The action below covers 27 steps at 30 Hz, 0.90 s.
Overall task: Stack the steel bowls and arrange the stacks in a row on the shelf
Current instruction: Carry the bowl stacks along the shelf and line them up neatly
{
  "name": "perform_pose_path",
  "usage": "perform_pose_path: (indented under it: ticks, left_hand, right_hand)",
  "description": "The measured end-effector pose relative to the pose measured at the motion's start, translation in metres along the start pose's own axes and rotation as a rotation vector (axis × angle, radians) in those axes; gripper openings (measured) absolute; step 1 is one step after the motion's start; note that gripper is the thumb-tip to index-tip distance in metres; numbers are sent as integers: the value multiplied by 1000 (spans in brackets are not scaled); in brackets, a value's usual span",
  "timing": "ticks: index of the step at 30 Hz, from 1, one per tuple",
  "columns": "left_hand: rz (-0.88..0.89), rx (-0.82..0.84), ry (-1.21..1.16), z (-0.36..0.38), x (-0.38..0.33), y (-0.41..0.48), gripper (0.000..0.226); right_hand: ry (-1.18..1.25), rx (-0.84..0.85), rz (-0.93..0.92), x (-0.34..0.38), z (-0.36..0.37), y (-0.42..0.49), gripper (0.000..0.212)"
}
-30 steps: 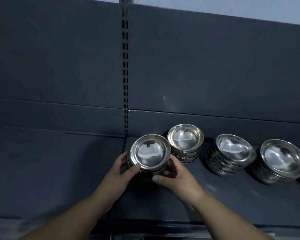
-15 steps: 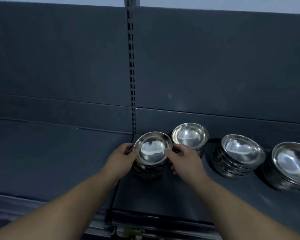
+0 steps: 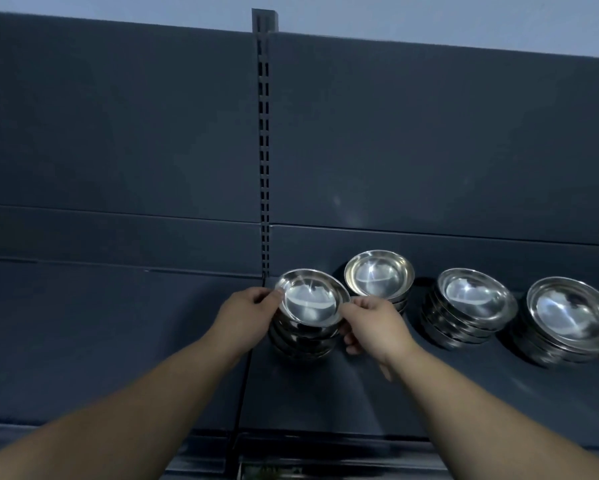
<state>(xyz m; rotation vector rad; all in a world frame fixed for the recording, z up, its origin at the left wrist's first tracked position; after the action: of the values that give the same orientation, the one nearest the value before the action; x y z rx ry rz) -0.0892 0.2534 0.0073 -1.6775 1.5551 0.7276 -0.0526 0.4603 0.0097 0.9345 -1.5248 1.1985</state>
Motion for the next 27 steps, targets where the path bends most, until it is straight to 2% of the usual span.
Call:
perform_pose_path:
  ticks: [5, 11, 14, 20, 27]
  left_hand:
    - [3, 27, 17, 6, 2, 2, 29]
    - [-3, 53, 22, 8, 2, -1, 28]
    - [-25, 57, -17, 10, 5, -2, 27]
    - [-64, 89, -107, 13, 14, -7, 28]
    - [-87, 125, -200, 18, 21, -8, 35]
  right_hand:
    - [5, -28, 60, -9, -3, 0, 17]
    - [-108, -64, 102, -16, -9, -1, 24]
    - [-26, -76, 112, -22, -8, -2, 21]
    - [52, -90, 43, -18, -6, 0, 14]
    - [5, -136, 31, -13, -6, 7, 15]
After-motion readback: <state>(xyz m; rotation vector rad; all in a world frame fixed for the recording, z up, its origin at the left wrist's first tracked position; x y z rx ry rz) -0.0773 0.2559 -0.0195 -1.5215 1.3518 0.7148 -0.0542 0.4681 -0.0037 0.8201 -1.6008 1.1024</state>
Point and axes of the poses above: each hand's wrist, its own y-axis towards the middle knuckle, its own z-axis out of the palm, x = y × z, the point moved 7 cm from there along y, towards the middle knuckle, and after that the axes turned 11 degrees about y, right-handed, at the moved point
